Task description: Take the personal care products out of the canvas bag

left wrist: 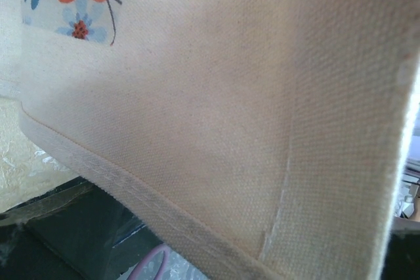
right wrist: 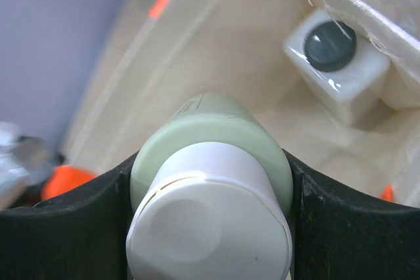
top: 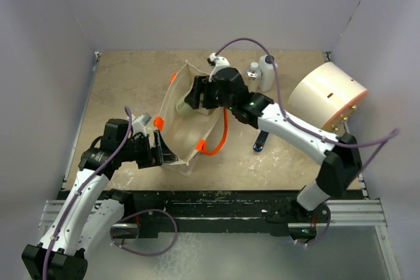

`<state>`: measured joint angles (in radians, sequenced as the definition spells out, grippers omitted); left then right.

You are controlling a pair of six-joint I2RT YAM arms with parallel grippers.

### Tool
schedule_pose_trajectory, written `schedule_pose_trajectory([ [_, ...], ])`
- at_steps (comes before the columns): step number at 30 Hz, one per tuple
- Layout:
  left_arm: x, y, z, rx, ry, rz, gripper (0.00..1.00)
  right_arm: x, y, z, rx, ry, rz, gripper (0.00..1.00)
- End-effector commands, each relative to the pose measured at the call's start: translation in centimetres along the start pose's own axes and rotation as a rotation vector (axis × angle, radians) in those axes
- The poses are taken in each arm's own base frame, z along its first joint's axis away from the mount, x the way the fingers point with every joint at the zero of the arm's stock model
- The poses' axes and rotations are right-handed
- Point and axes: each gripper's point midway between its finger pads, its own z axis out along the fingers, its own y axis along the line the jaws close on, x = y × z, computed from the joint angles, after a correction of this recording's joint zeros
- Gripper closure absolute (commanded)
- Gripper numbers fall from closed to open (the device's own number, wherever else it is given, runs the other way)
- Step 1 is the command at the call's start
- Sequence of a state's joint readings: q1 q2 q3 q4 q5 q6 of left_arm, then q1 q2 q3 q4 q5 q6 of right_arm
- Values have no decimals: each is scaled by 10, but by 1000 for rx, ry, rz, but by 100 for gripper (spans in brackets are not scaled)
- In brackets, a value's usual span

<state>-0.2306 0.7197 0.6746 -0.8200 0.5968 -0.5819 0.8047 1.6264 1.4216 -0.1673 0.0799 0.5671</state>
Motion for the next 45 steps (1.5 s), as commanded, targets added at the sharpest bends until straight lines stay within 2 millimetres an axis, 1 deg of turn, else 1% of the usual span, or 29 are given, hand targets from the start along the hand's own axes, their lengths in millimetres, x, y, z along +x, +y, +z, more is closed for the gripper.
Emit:
schedule_pose_trajectory([
  [1,-2,-3,-2,22,-10,29,10,-98,56,-61,-373,-316,178,97],
  [4,-2,-3,-2,22,-12,28,10,-111,55,-85,-476,-349,250,98],
  [6,-3,-3,-2,22,-13,29,10,-118,54,-103,-512,-380,266,99],
  [8,-2,-2,-2,21,-12,28,10,-124,48,-117,-509,-412,269,99],
  [11,-2,-2,-2,21,-12,27,10,-130,32,-134,-437,-458,249,99],
  [13,-2,-2,-2,21,-12,26,10,-131,15,-144,-349,-490,226,99],
  [18,-3,-2,-2,21,-12,26,10,-123,-40,-170,-56,-550,166,98],
  [22,-3,-2,-2,19,-11,23,10,-111,-77,-196,129,-583,126,97],
  [25,-4,-1,-1,16,-12,17,10,-93,-106,-200,257,-580,97,94],
  [27,-4,-1,-1,15,-13,15,10,-76,-126,-194,340,-544,85,95],
  [28,-4,0,-1,14,-13,14,10,-61,-137,-185,383,-509,80,97],
  [29,-4,0,-2,14,-16,13,10,-51,-144,-178,407,-485,74,99],
  [30,-5,0,-2,13,-18,12,10,-43,-150,-170,423,-465,67,100],
  [32,-5,1,-1,9,-19,6,10,-34,-156,-156,438,-438,53,100],
  [36,-6,1,-1,8,-19,3,10,-37,-161,-124,452,-408,11,100],
  [39,-6,2,-1,8,-20,3,10,-33,-170,-87,481,-325,-30,100],
  [41,-7,1,-2,9,-22,3,10,-39,-172,-65,481,-292,-51,100],
  [45,-7,1,-2,8,-25,5,10,-43,-180,-29,477,-232,-72,100],
])
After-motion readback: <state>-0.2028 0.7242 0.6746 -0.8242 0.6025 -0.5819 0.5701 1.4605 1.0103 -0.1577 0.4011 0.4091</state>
